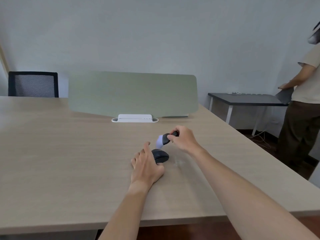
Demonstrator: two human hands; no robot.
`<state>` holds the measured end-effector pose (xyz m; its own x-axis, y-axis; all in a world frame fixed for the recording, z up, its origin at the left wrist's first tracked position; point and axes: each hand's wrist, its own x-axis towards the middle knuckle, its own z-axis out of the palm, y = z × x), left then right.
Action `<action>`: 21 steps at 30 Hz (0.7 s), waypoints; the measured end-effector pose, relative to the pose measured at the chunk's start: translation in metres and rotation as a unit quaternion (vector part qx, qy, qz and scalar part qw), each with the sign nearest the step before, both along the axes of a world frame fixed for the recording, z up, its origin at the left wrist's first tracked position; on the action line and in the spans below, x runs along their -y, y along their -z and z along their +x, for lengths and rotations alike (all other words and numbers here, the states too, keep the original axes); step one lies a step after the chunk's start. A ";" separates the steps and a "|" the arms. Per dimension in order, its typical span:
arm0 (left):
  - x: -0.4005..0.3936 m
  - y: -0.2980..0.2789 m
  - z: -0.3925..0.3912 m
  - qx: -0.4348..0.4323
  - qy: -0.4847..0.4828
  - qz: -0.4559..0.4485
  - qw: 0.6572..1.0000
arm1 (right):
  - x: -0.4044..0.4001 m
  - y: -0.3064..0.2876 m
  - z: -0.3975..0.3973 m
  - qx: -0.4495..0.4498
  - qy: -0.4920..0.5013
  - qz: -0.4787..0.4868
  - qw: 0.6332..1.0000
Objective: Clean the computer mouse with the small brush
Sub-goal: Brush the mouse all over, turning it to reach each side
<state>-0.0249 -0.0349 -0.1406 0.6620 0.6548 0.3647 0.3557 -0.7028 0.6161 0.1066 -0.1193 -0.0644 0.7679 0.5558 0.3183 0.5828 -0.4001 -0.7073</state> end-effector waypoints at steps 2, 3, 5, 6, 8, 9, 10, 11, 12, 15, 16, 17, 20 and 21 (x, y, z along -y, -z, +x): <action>0.000 0.000 -0.001 -0.003 0.003 -0.004 1.000 | -0.002 0.006 -0.002 -0.011 -0.022 -0.025 0.999; 0.001 0.000 -0.001 -0.006 0.003 -0.004 1.000 | 0.000 0.008 -0.001 0.000 -0.019 -0.051 0.999; 0.001 -0.001 -0.001 -0.009 -0.003 0.003 1.000 | 0.005 0.010 0.005 0.040 -0.002 -0.123 0.992; 0.001 -0.002 -0.001 -0.011 -0.006 0.006 1.000 | 0.008 0.010 0.007 0.056 0.003 -0.154 0.987; 0.001 -0.002 -0.001 -0.014 -0.010 0.011 1.000 | 0.012 0.008 0.011 0.061 0.014 -0.149 0.987; 0.001 -0.002 0.000 -0.016 -0.010 0.013 1.000 | 0.012 0.007 0.011 0.058 0.020 -0.115 0.991; 0.001 -0.002 0.000 -0.019 -0.011 0.013 1.000 | 0.011 0.006 0.010 0.049 0.025 -0.068 0.996; 0.001 -0.002 0.000 -0.021 -0.012 0.014 1.000 | 0.010 0.005 0.009 0.032 0.022 -0.021 0.999; 0.001 -0.002 0.000 -0.023 -0.012 0.013 1.000 | 0.009 0.005 0.007 0.007 0.013 0.014 1.000; 0.002 -0.003 0.001 -0.032 -0.013 0.012 0.999 | 0.007 0.008 0.003 -0.053 -0.025 0.008 0.998; 0.002 -0.003 0.001 -0.036 -0.015 0.015 0.999 | 0.007 0.009 0.003 -0.051 -0.030 -0.014 0.998; 0.002 -0.003 0.000 -0.041 -0.018 0.020 0.999 | 0.008 0.009 0.005 -0.039 -0.029 -0.035 0.998; 0.003 -0.003 0.001 -0.056 -0.019 0.032 0.998 | 0.012 0.004 0.011 0.022 -0.012 -0.124 0.992; 0.003 -0.002 0.001 -0.058 -0.019 0.033 0.998 | 0.014 0.001 0.013 0.035 -0.005 -0.141 0.989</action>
<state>-0.0240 -0.0375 -0.1382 0.6779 0.6571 0.3297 0.4483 -0.7250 0.5229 0.1193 -0.1328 -0.0655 0.7438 0.6370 0.2023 0.6313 -0.5702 -0.5257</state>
